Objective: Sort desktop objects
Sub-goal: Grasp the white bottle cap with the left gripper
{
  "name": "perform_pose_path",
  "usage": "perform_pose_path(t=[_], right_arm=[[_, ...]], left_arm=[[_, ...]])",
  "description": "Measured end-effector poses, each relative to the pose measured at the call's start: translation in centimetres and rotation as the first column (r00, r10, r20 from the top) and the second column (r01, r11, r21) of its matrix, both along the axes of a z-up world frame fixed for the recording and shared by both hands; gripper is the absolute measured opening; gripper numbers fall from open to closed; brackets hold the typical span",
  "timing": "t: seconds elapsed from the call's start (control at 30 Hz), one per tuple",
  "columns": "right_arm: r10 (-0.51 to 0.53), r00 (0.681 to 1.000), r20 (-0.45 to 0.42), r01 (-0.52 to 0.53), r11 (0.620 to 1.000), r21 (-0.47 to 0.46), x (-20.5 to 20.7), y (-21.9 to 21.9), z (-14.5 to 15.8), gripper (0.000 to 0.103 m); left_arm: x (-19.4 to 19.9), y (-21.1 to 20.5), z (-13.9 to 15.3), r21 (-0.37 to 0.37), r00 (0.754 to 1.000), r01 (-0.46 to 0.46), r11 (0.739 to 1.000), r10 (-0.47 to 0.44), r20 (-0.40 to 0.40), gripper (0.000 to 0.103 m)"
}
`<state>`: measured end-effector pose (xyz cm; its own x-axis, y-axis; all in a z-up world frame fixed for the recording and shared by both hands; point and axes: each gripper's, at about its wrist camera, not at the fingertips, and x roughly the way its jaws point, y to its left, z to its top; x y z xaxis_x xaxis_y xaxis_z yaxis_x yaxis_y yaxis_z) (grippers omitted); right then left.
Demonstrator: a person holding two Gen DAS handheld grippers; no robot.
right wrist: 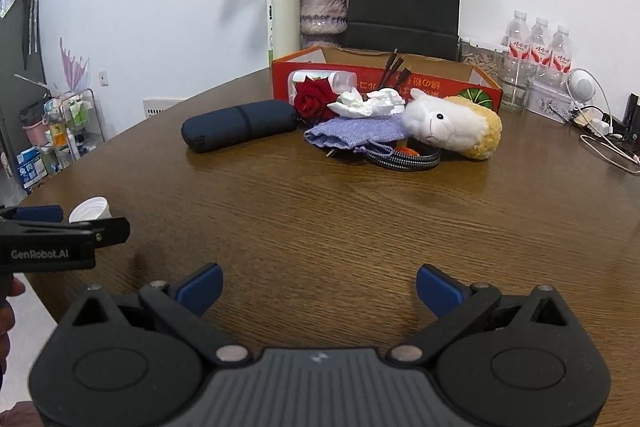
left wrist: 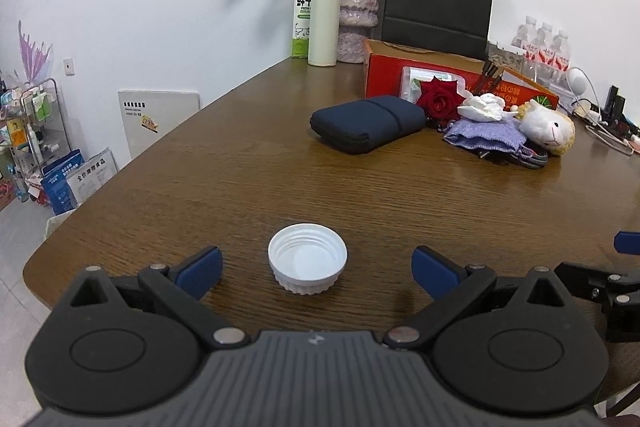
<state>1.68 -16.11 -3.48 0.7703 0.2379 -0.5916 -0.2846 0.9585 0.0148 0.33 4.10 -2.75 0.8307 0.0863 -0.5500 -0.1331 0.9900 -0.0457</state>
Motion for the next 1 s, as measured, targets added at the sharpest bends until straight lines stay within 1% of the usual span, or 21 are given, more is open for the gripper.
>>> perform_pose_path(t=[0.07,0.2,0.27,0.4,0.5,0.53,0.57,0.73,0.93,1.0], right_arm=[[-0.001,1.0,-0.004,0.001,1.0,0.0,0.1,0.0,-0.1,0.103],[0.001,1.0,-0.008,-0.001,1.0,-0.003,0.2,0.1,-0.2,0.103],[0.002,1.0,-0.01,-0.002,1.0,-0.003,0.3,0.1,-0.3,0.103],[-0.001,1.0,-0.011,0.001,1.0,-0.002,0.3,0.0,-0.3,0.103],[-0.002,1.0,-0.009,0.002,1.0,0.002,0.4,-0.1,-0.3,0.103],[-0.003,1.0,-0.008,0.003,1.0,0.004,0.4,-0.2,-0.3,0.103],[-0.002,1.0,-0.009,0.002,1.0,0.005,0.4,-0.3,-0.3,0.103],[-0.004,1.0,-0.006,0.004,1.0,0.014,0.3,-0.6,-0.4,0.103],[-0.015,1.0,0.004,0.015,1.0,0.024,0.1,-1.2,-0.1,0.103],[-0.022,1.0,0.009,0.022,0.999,0.028,0.2,-1.6,0.1,0.103]], left_arm=[[0.1,0.0,-0.1,0.002,1.0,0.007,1.0,-0.007,-0.004,0.099],[0.1,-0.4,-0.3,0.036,1.0,0.009,0.999,-0.009,-0.002,0.091],[0.2,-0.6,-0.3,0.052,1.0,0.006,0.999,-0.006,0.001,0.085],[0.2,-1.0,-0.3,0.061,1.0,0.026,0.998,-0.027,0.012,0.073],[0.1,-1.2,-0.2,0.06,0.999,0.038,0.997,-0.04,0.02,0.057],[0.1,-1.2,-0.2,0.059,0.999,0.041,0.997,-0.043,0.021,0.048],[0.1,-1.2,-0.1,0.058,0.999,0.043,0.997,-0.044,0.023,0.041],[0.1,-1.3,-0.1,0.063,0.999,0.045,0.997,-0.047,0.025,0.041],[0.3,-1.9,0.1,0.056,0.997,0.076,0.996,-0.077,0.021,0.04],[0.5,-2.1,0.3,0.055,0.996,0.087,0.995,-0.089,0.031,0.04]])
